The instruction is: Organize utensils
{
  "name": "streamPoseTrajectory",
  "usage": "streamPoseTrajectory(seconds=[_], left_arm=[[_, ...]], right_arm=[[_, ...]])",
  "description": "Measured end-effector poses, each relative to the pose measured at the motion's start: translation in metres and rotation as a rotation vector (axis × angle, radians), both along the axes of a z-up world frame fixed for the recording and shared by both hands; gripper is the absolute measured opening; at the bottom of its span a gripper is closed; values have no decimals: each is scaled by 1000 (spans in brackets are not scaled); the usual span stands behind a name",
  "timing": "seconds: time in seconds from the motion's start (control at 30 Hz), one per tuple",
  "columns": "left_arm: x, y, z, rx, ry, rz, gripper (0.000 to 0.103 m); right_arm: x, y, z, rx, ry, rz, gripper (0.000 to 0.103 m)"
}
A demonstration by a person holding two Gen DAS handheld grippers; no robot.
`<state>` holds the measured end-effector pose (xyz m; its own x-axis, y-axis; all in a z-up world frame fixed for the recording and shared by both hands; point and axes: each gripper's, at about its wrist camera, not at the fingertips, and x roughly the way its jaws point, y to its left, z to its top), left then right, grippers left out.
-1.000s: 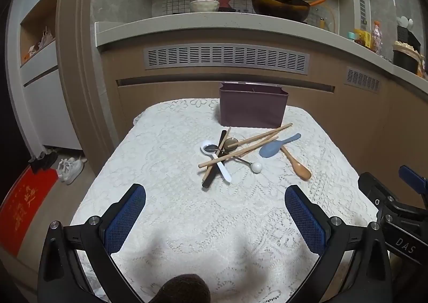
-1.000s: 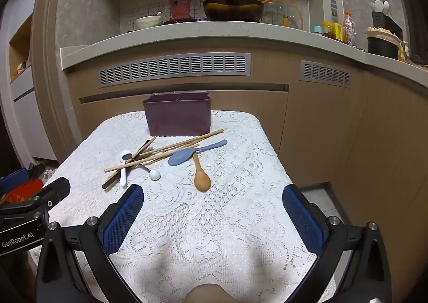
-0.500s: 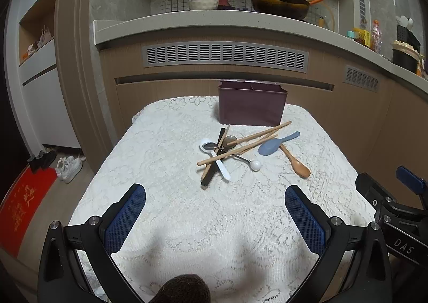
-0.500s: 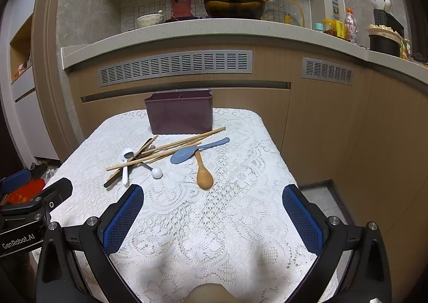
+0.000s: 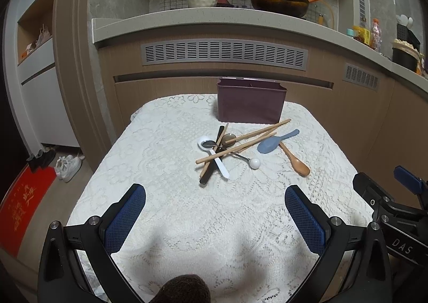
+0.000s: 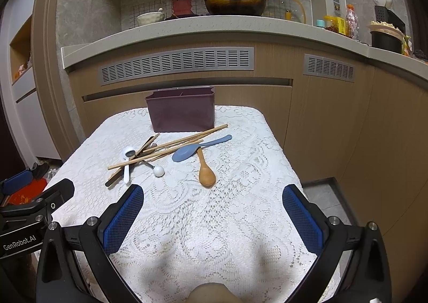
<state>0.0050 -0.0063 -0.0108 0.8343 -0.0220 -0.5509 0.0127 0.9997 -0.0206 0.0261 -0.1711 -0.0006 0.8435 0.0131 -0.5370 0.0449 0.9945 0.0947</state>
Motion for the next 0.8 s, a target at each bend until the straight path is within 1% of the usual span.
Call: streamPoseTrajectory(seconds=[0.8], left_arm=[[2, 0, 0, 0, 5, -1, 103]], right_arm=[[2, 1, -1, 6, 3, 0, 103]])
